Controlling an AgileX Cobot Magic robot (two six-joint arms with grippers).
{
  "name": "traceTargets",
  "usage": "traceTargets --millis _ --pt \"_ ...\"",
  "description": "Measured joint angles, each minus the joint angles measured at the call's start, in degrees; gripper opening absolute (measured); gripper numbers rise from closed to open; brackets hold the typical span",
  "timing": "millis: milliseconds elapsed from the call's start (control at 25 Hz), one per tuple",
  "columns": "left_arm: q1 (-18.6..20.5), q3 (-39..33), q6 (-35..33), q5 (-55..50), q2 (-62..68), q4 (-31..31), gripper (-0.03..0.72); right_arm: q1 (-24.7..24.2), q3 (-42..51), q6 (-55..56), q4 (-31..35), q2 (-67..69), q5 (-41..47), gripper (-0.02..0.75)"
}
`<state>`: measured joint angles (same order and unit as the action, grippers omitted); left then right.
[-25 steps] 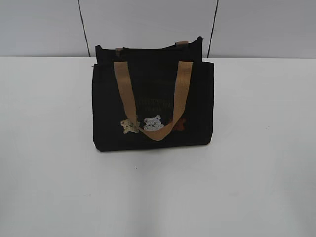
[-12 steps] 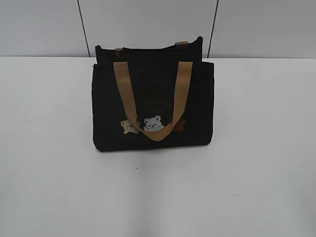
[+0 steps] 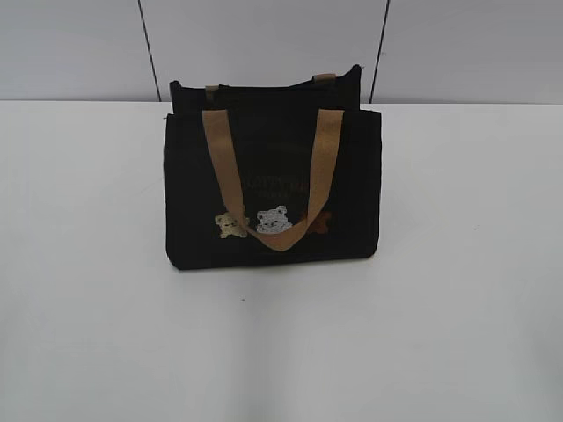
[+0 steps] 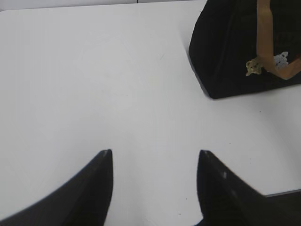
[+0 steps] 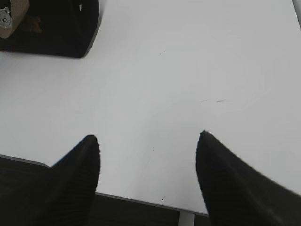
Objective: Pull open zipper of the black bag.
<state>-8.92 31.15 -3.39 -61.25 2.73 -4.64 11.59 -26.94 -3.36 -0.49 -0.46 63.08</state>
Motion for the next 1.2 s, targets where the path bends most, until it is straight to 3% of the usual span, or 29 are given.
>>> traceTargets --millis 320,560,720,880,1200 --pt "0.07 0.00 0.02 0.06 0.00 0.00 0.426 0.00 0.06 0.00 0.00 0.00 0.00 0.483" --pt "4.31 0.00 0.02 0.06 0.00 0.00 0.426 -0.21 0.06 0.02 0.00 0.00 0.00 0.483" --pt "7.64 0.00 0.02 0.06 -1.03 0.00 0.426 -4.09 0.06 0.02 0.00 0.00 -0.06 0.483" --pt "8.46 -0.05 0.06 0.06 -3.05 0.00 0.426 -7.25 0.06 0.02 0.00 0.00 -0.06 0.483" --pt "8.65 -0.11 0.06 0.06 -3.05 -0.06 0.426 -7.72 0.08 0.02 0.02 0.00 -0.12 0.483"
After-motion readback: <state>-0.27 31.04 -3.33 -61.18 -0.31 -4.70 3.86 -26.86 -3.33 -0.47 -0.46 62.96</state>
